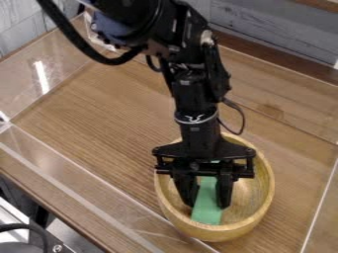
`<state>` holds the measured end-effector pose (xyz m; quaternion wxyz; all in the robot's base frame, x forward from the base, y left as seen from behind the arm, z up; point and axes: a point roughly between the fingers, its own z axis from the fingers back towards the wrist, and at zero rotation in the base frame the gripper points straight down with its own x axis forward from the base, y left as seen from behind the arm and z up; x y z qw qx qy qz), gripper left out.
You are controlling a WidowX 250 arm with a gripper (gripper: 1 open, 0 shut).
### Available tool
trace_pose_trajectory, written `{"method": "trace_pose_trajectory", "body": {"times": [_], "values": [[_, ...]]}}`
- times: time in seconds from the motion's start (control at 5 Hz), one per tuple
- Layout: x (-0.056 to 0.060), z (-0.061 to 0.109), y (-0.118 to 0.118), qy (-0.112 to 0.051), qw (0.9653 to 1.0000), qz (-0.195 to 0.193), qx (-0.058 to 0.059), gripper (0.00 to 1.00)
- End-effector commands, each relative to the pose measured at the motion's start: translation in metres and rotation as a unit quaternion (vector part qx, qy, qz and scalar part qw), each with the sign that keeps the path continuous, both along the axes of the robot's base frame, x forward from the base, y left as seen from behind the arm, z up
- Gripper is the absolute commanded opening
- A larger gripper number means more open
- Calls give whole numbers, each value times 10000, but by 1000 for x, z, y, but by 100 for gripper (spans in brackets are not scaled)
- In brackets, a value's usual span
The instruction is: Remove the green block from inside the brown bowl and put it on the table
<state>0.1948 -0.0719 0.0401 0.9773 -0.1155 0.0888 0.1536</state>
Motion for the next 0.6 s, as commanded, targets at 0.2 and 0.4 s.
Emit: {"method": "trace_pose_trajectory", "body": {"times": [0.2,0.4], "values": [[5,21,1,-290,9995,-83,-49,0],[4,25,2,-300,9995,-89,-55,0]]}}
